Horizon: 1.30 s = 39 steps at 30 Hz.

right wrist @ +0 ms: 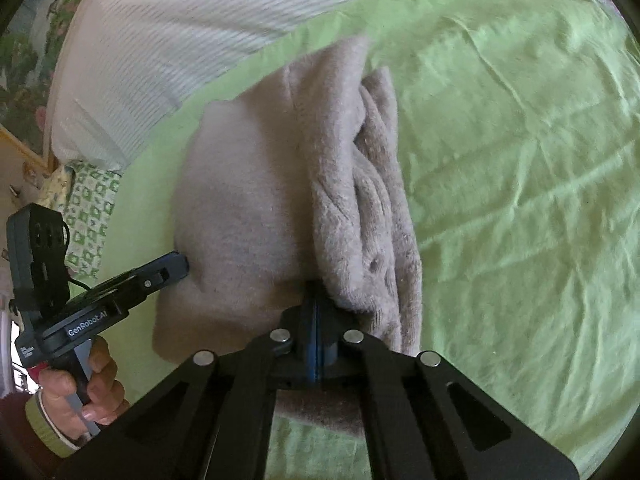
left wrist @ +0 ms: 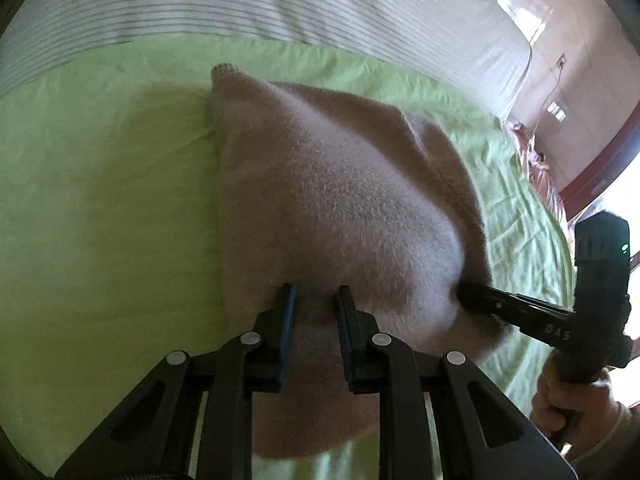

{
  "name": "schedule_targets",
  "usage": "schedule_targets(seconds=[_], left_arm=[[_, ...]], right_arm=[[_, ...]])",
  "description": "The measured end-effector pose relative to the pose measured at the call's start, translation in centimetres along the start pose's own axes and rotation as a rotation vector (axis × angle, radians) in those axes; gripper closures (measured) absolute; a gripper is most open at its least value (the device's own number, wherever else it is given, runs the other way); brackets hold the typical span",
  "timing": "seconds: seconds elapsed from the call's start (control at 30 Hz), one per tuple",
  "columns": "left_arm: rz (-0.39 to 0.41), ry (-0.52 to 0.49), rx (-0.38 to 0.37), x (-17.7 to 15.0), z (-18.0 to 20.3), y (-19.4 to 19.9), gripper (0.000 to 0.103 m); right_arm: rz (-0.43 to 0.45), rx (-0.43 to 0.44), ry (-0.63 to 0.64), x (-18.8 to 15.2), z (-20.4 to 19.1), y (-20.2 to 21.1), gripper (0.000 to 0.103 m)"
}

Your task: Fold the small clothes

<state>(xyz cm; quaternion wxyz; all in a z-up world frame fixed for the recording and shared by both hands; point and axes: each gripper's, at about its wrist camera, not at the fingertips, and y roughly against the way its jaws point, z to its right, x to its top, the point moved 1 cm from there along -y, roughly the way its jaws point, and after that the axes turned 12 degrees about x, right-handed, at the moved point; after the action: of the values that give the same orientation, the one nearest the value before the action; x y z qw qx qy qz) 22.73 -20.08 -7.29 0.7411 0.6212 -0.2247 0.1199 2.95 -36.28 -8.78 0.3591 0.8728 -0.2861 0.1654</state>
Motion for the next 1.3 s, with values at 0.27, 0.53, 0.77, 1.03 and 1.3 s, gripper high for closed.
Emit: schedule_targets(seconds=[0.27,0.53,0.77,1.03,1.3], left_arm=[[-0.049,0.054,0.054,-4.3,-4.0,2.2,0.045],[-0.119,0.195,-0.049,-5.5,-7.2,2.2,0.039],[-0.194,0.209,-0.054,-5.7,-6.5,0.2,0.031],[-0.207,0.013,0.103,-6.0,-3.3,-1.4,0.031],[-0.176,0.174,-0.081,-2.5,-5.9,0.7,0.022]], right_arm=[[0.047,-0.135,-0.005,-2.5,-0.5,3.8,0.100],[0.107,-0.162,-0.031,-1.7,-2.5,5.7,0.051],[0.051,-0.159,0.010,-0.4,-3.0,2.7,0.033],[-0.054,-0.309,0.015,-2.3,0.8,1.9,0.034],[0.032,-0.080,-0.043,1.5,0.6,4.6,0.033]])
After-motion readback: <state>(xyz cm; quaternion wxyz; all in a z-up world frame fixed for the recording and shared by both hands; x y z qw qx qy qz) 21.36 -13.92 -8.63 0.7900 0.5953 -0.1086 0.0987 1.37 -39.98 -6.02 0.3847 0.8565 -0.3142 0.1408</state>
